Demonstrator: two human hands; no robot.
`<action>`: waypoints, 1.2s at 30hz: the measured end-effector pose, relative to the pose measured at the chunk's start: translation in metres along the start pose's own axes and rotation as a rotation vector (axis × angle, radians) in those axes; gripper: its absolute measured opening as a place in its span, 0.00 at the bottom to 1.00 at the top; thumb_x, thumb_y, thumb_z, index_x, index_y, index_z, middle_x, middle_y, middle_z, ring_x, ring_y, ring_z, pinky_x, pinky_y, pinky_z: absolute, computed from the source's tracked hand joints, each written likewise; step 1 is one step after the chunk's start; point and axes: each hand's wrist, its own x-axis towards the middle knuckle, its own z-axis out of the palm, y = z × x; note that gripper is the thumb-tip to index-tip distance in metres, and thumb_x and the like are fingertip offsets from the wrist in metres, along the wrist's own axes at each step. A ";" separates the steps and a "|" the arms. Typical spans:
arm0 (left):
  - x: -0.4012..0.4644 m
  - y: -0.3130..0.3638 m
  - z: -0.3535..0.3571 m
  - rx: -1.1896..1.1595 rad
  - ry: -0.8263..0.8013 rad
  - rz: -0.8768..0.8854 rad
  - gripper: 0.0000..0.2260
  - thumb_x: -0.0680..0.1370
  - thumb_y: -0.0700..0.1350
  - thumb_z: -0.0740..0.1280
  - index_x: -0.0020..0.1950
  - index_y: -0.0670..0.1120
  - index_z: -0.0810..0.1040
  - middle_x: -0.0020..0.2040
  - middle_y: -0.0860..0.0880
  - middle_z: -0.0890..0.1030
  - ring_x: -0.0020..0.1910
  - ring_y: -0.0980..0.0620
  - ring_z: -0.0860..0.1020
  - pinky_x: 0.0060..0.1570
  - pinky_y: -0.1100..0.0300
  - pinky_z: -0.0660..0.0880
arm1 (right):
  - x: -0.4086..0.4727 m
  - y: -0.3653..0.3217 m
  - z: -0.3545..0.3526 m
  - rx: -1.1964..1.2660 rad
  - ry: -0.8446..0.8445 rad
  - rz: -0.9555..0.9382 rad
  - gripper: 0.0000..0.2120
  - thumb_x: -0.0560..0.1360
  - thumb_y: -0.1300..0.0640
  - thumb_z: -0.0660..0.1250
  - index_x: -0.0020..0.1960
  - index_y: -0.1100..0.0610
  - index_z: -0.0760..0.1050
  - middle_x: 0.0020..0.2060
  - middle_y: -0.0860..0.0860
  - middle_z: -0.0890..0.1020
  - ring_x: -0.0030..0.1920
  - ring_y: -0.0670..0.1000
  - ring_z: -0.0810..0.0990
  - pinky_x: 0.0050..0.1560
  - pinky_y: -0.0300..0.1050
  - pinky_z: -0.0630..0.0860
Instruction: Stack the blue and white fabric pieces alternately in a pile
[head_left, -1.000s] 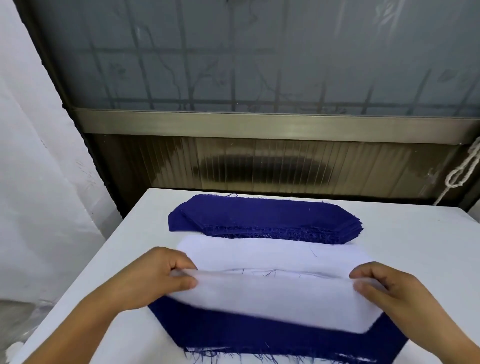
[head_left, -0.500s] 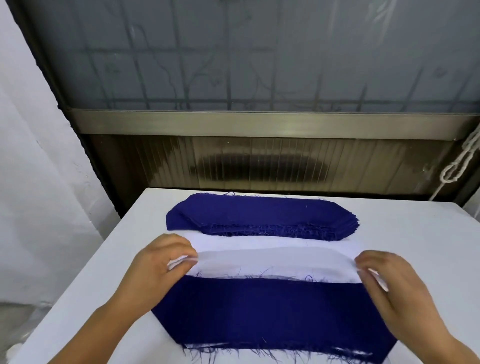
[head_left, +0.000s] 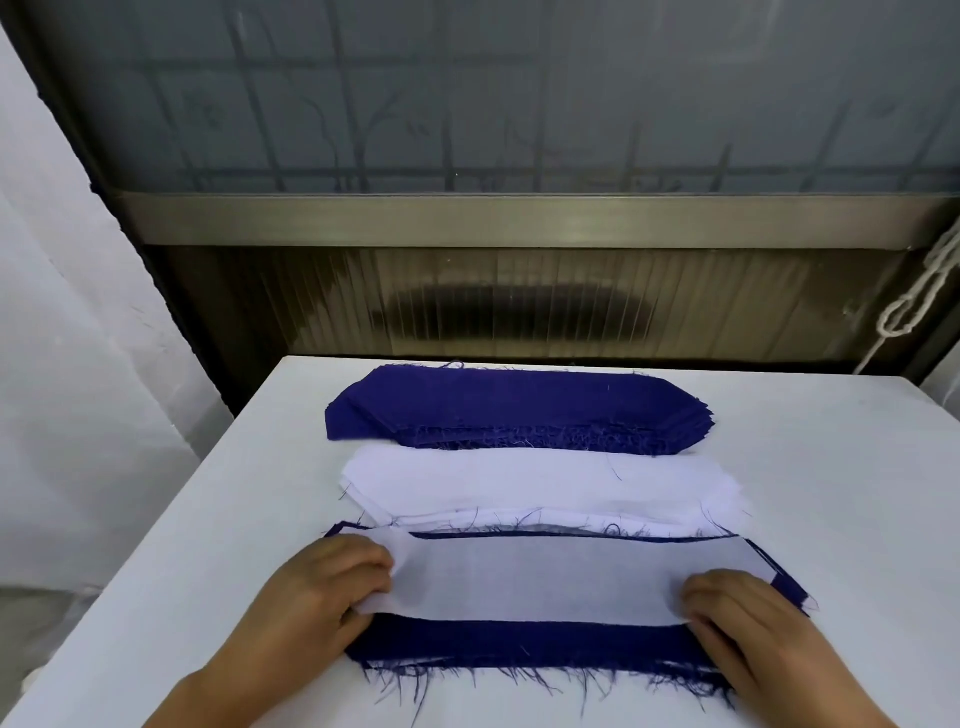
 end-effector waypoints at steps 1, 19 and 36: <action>-0.001 0.000 0.000 0.032 0.009 0.007 0.05 0.73 0.43 0.65 0.44 0.48 0.81 0.52 0.55 0.79 0.51 0.57 0.76 0.53 0.65 0.71 | -0.002 0.001 0.001 -0.002 0.004 -0.006 0.24 0.83 0.49 0.55 0.41 0.61 0.83 0.43 0.49 0.84 0.49 0.45 0.77 0.55 0.35 0.70; -0.003 0.009 0.001 0.164 -0.088 -0.287 0.29 0.48 0.25 0.72 0.44 0.48 0.80 0.55 0.50 0.81 0.44 0.50 0.82 0.40 0.62 0.79 | -0.009 0.001 -0.002 0.023 -0.027 0.012 0.18 0.80 0.51 0.58 0.40 0.55 0.82 0.44 0.46 0.82 0.46 0.44 0.78 0.48 0.37 0.72; 0.017 0.033 -0.016 -0.041 -0.244 -0.256 0.20 0.65 0.41 0.63 0.49 0.62 0.66 0.62 0.68 0.70 0.61 0.69 0.67 0.57 0.73 0.63 | 0.016 -0.007 -0.010 0.061 -0.121 0.202 0.15 0.79 0.50 0.58 0.43 0.55 0.80 0.42 0.44 0.79 0.40 0.47 0.77 0.43 0.38 0.72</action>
